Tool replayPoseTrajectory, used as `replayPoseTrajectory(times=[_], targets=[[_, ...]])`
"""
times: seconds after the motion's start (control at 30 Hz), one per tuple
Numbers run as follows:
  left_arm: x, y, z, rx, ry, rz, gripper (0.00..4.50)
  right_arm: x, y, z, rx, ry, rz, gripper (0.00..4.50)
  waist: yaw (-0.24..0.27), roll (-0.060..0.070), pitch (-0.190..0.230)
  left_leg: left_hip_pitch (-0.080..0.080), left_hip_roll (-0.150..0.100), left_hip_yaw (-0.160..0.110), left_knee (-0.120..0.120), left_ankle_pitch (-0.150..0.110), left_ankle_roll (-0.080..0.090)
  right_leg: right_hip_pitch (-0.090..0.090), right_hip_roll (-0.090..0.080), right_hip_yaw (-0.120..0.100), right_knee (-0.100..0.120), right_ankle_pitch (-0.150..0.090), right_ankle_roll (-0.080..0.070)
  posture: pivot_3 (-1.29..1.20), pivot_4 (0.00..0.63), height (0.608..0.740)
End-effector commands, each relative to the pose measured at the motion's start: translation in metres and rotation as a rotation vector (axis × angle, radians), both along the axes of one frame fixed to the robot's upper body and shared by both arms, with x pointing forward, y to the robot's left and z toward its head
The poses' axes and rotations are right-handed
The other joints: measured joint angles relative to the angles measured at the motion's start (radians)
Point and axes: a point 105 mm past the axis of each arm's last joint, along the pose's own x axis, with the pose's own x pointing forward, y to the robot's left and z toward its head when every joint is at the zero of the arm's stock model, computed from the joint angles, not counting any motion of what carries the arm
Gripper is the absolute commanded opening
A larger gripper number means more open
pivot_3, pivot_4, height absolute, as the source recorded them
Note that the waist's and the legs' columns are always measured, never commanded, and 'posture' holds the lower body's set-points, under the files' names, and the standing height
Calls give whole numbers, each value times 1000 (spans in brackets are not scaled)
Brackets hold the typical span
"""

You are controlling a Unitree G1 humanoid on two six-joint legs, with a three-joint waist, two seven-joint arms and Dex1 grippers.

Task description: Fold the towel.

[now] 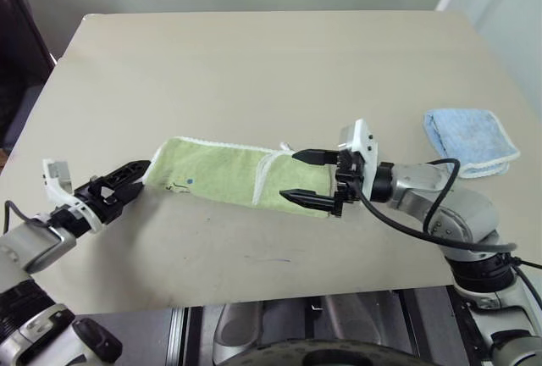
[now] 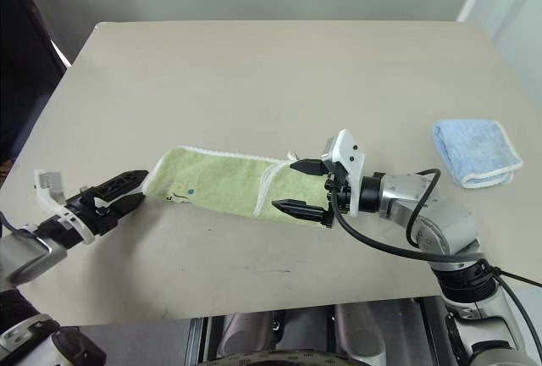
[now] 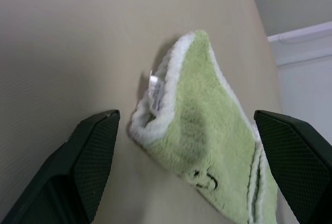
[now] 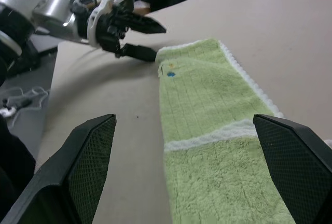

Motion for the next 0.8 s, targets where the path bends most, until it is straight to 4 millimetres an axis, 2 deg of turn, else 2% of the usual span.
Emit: replayPoseTrajectory(times=[0.03,0.3,0.5,0.6,0.8], targets=[[8,-5,-1,-11,-1,-8,4500,-5,1,9,7,-54,26,4469,1,0,0,0,0,0,0,0,0,0,0,0,0,0,0,0,150,703],[17,-21,-2,-10,-3,-71,4500,-4,-3,-2,-16,-44,-26,4469,5,0,0,0,-1,-1,0,1,0,1,0,0,0,0,1,0,150,703],[17,-24,-7,-5,15,-95,4500,-4,-3,0,-10,-45,-44,4469,6,0,0,0,-1,-1,0,0,0,2,0,0,0,-1,1,0,150,703],[18,-26,-6,-8,8,-104,3908,-3,-3,0,-14,-46,-51,4500,6,0,0,0,-1,-1,0,0,0,2,0,0,0,-1,2,0,150,703],[21,-25,-2,-7,-4,-110,1845,0,-3,4,-4,-49,-60,4500,5,-2,1,0,-1,-1,0,0,-1,1,0,0,0,-1,2,0,150,703]])
